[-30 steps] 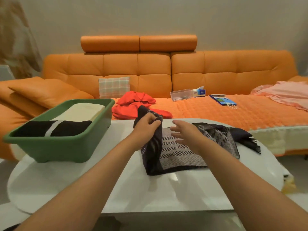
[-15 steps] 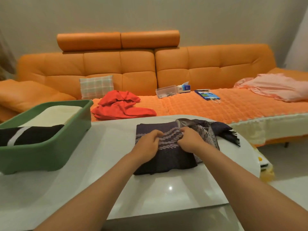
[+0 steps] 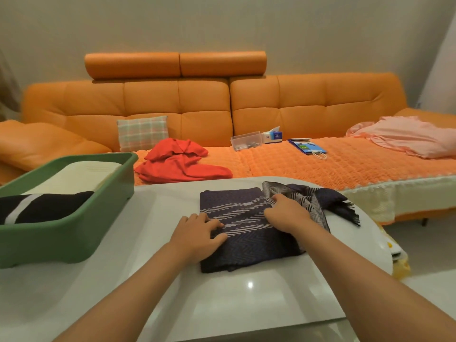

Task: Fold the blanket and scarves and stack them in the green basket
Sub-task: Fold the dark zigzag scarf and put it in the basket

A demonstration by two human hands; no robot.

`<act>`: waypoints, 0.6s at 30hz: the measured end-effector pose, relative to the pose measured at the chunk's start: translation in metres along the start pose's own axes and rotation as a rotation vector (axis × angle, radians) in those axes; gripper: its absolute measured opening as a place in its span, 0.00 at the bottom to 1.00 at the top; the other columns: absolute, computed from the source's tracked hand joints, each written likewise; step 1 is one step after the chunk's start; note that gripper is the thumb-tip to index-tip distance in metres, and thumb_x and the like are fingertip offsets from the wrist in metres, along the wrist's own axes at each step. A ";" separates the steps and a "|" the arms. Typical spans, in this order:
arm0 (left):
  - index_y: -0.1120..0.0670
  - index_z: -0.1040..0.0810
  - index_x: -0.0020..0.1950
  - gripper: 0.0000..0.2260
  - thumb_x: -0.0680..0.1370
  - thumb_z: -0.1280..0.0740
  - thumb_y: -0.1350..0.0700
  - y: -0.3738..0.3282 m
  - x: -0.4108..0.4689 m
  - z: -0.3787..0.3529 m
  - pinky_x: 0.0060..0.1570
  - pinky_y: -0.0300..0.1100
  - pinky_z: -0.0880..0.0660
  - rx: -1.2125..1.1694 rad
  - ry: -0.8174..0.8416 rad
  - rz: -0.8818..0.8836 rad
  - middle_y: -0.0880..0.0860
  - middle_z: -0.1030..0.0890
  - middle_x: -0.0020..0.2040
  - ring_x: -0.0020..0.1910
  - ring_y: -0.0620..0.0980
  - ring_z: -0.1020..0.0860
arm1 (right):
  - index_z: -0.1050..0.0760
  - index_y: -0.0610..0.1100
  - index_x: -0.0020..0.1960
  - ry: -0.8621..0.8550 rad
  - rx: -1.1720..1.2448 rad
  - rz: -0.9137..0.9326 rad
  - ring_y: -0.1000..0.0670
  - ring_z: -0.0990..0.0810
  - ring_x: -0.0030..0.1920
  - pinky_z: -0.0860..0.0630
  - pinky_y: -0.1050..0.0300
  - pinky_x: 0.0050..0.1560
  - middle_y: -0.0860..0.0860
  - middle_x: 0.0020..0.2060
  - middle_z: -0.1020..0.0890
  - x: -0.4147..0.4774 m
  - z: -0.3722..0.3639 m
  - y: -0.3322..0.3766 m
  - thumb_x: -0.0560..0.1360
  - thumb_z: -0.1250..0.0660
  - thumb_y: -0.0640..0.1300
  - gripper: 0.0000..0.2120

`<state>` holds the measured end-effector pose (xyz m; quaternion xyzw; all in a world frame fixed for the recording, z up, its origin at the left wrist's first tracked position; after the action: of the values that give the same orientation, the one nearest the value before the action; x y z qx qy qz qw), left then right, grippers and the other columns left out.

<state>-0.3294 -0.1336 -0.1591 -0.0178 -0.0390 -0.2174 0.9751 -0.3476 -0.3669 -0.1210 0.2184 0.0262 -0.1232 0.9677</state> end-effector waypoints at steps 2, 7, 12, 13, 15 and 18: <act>0.41 0.25 0.63 0.18 0.81 0.48 0.38 -0.001 0.014 0.010 0.61 0.49 0.37 -0.026 -0.048 0.025 0.50 0.25 0.58 0.61 0.52 0.30 | 0.39 0.44 0.77 -0.053 0.009 -0.043 0.42 0.24 0.60 0.26 0.48 0.54 0.44 0.66 0.25 0.013 0.001 0.001 0.81 0.45 0.54 0.27; 0.49 0.24 0.63 0.15 0.83 0.46 0.49 -0.003 0.060 0.014 0.59 0.50 0.31 -0.126 -0.180 0.013 0.52 0.23 0.59 0.58 0.53 0.28 | 0.24 0.40 0.50 -0.112 0.146 -0.065 0.44 0.24 0.38 0.28 0.51 0.39 0.44 0.38 0.23 0.057 -0.003 0.007 0.83 0.47 0.57 0.22; 0.52 0.30 0.71 0.17 0.84 0.46 0.50 -0.009 0.091 0.003 0.65 0.51 0.32 -0.283 -0.226 -0.025 0.52 0.27 0.68 0.66 0.53 0.29 | 0.26 0.44 0.66 -0.143 0.232 0.030 0.43 0.21 0.55 0.23 0.51 0.51 0.44 0.58 0.21 0.092 -0.006 0.015 0.76 0.31 0.42 0.19; 0.51 0.33 0.74 0.19 0.84 0.46 0.48 -0.008 0.096 -0.003 0.67 0.51 0.34 -0.293 -0.201 -0.021 0.52 0.29 0.71 0.69 0.53 0.31 | 0.28 0.45 0.70 -0.189 0.265 0.025 0.44 0.22 0.55 0.24 0.53 0.50 0.45 0.62 0.22 0.096 -0.006 0.013 0.76 0.31 0.40 0.22; 0.45 0.41 0.79 0.24 0.83 0.48 0.42 -0.003 0.104 -0.020 0.74 0.52 0.42 -0.249 -0.067 -0.005 0.51 0.38 0.78 0.76 0.52 0.41 | 0.32 0.47 0.72 -0.241 0.229 0.025 0.45 0.23 0.52 0.25 0.53 0.46 0.45 0.63 0.23 0.102 -0.010 0.008 0.77 0.33 0.38 0.24; 0.38 0.52 0.80 0.27 0.81 0.54 0.35 0.008 0.112 -0.040 0.77 0.56 0.55 -0.178 0.139 0.053 0.49 0.52 0.81 0.80 0.53 0.55 | 0.36 0.46 0.71 -0.248 -0.042 0.033 0.42 0.24 0.55 0.25 0.50 0.46 0.44 0.62 0.27 0.105 -0.018 0.004 0.78 0.34 0.41 0.23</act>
<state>-0.2221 -0.1753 -0.1893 -0.0901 0.0488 -0.1947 0.9755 -0.2453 -0.3794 -0.1468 0.1815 -0.0946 -0.1328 0.9698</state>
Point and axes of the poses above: each hand's wrist, its own x-axis towards the middle knuckle, its own z-axis out of the back of the hand, y = z × x, the point moved 5 cm from there along x, towards the middle knuckle
